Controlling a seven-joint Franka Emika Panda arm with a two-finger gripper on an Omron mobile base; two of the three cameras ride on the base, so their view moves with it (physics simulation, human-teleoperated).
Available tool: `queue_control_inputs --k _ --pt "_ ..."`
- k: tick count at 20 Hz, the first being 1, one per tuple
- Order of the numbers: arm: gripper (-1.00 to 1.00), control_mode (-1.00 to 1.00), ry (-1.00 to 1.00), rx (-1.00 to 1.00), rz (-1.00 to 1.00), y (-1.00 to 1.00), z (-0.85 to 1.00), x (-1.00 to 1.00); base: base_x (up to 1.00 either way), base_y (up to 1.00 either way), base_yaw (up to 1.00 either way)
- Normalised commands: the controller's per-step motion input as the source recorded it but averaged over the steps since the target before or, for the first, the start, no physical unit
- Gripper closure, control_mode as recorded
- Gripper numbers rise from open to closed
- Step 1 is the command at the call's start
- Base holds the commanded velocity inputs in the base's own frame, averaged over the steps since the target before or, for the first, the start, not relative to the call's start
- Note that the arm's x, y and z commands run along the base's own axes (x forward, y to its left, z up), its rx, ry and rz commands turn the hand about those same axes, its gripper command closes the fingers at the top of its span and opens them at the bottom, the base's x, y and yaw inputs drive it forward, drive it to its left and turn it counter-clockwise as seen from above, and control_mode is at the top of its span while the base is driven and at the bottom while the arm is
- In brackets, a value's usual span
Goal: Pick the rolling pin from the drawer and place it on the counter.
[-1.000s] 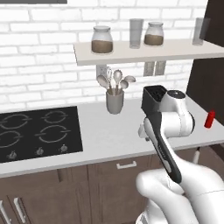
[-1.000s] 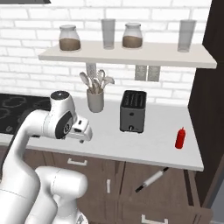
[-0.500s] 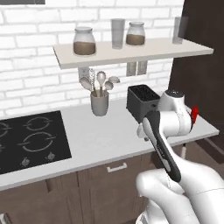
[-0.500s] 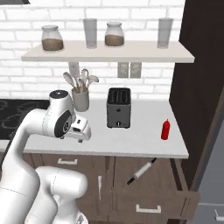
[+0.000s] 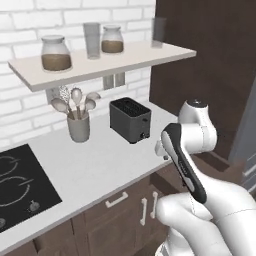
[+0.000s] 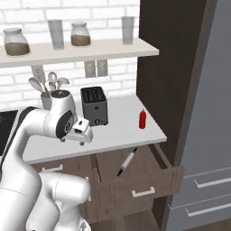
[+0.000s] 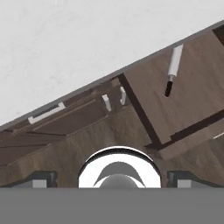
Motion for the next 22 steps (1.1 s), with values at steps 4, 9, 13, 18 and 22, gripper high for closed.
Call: queue_control_inputs --k 4,9,13,18,22 --pt "-1.00 1.00 0.00 0.00 0.00 0.00 0.00 0.00 -0.26 0.59 -0.44" --pt "-1.00 -1.00 0.00 0.00 -0.05 -0.01 -0.04 0.00 -0.02 0.21 -0.29" --pt "-1.00 -1.00 0.00 0.02 -0.13 -0.68 -0.28 0.18 0.00 0.00 0.00" --pt "-1.00 -1.00 0.04 0.07 0.00 -0.99 -0.30 0.30 0.00 0.00 0.00" --pt "-1.00 -1.00 0.04 0.09 0.01 -0.86 -0.23 0.42 0.00 0.00 0.00"
